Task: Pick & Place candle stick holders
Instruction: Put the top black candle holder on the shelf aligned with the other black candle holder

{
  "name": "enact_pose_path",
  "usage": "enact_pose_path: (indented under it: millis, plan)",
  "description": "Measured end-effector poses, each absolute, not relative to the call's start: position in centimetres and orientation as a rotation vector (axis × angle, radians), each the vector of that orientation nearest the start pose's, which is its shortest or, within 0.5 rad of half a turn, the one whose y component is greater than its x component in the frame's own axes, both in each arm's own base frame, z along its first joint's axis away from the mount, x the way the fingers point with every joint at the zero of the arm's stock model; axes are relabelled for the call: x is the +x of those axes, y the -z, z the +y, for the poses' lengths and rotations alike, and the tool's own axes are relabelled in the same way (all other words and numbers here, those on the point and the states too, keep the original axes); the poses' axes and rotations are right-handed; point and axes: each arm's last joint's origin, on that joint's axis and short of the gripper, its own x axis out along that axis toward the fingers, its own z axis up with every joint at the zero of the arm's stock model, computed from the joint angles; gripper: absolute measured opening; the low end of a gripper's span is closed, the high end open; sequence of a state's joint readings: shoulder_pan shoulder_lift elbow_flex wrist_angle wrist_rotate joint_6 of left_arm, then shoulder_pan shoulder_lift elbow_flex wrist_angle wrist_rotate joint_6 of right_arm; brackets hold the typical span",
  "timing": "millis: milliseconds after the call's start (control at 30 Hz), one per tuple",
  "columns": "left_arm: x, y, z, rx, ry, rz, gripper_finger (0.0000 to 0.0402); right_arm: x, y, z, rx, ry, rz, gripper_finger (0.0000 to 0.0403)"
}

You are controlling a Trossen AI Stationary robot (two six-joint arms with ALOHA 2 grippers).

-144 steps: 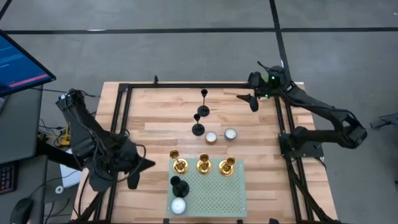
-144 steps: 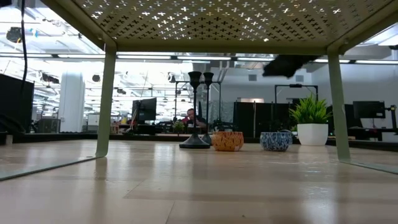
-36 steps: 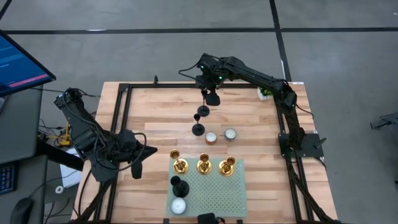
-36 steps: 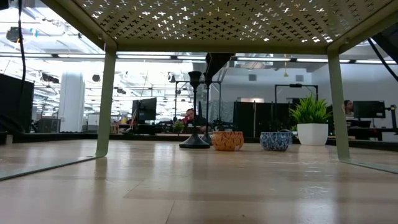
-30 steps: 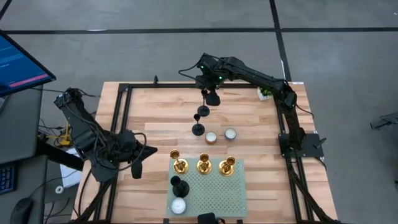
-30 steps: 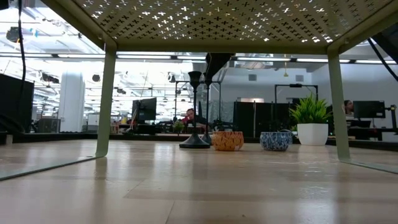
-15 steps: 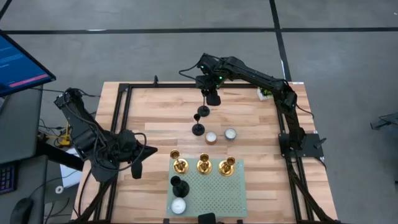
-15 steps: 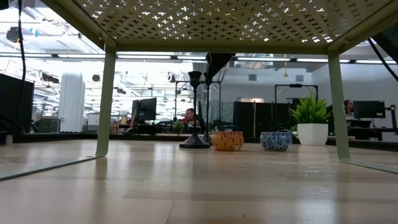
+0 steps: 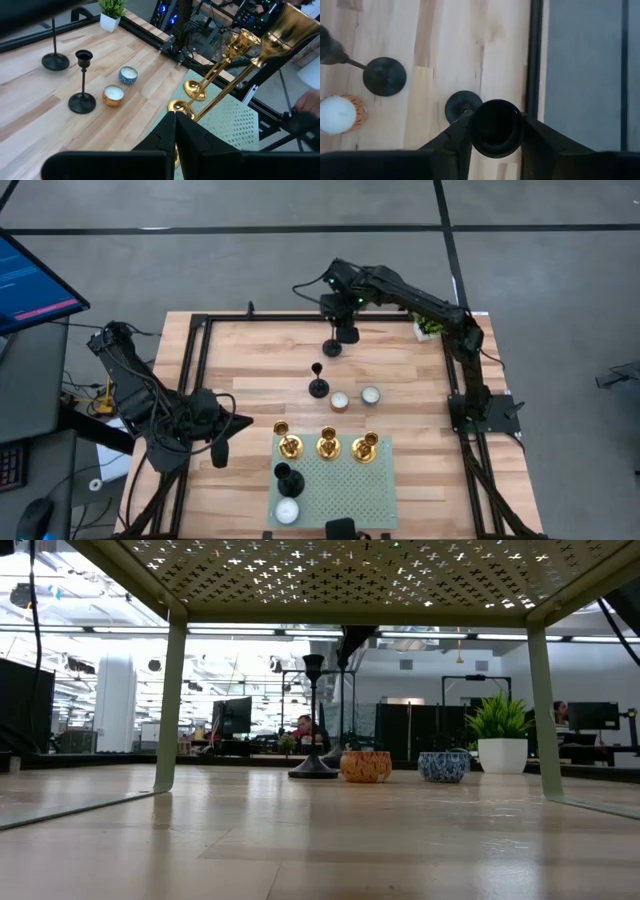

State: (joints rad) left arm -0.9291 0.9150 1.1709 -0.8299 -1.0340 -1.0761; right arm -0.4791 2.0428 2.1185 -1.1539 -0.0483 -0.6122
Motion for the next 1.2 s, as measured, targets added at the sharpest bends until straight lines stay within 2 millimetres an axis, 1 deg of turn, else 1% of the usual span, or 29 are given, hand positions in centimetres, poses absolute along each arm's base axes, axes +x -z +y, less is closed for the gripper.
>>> enact_pose_path:
  millis: [100, 167, 300, 467, 700, 833, 1033, 1133, 1200]
  plan:
    - [11.0, -38.8, -10.5, -0.578, -0.251, 0.224, 0.0009, 37.0, -34.6, -19.1, -0.274, 0.068, 1.090, 0.0123]
    - [11.0, -38.8, -10.5, -0.567, -0.250, 0.225, 0.0009, 36.1, -35.9, -18.8, -0.290, 0.092, 1.081, 0.0132]
    - [11.0, -38.8, -10.5, -0.564, -0.249, 0.226, 0.0009, 33.8, -38.8, -17.7, -0.324, 0.157, 1.058, 0.0139]
    - [11.0, -38.8, -10.5, -0.564, -0.249, 0.226, 0.0009, 30.4, -42.4, -15.9, -0.303, 0.204, 1.001, 0.0123]
    - [11.0, -38.8, -10.6, -0.521, -0.238, 0.234, 0.0009, 25.1, -47.3, -12.0, -0.262, 0.263, 0.853, 0.0135]
    - [11.0, -38.8, -10.6, -0.519, -0.236, 0.233, 0.0009, 22.0, -49.9, -9.3, -0.250, 0.272, 0.733, 0.0127]
    - [11.0, -38.8, -10.6, -0.522, -0.223, 0.244, 0.0009, 18.2, -52.7, -5.3, -0.256, 0.215, 0.536, 0.0106]
    - [11.0, -38.8, -10.6, -0.523, -0.222, 0.245, 0.0009, 16.9, -53.9, -3.7, -0.262, 0.172, 0.435, 0.0093]
    - [11.0, -38.8, -10.6, -0.523, -0.222, 0.245, 0.0009, 16.3, -54.3, -3.1, -0.254, 0.160, 0.397, 0.0082]
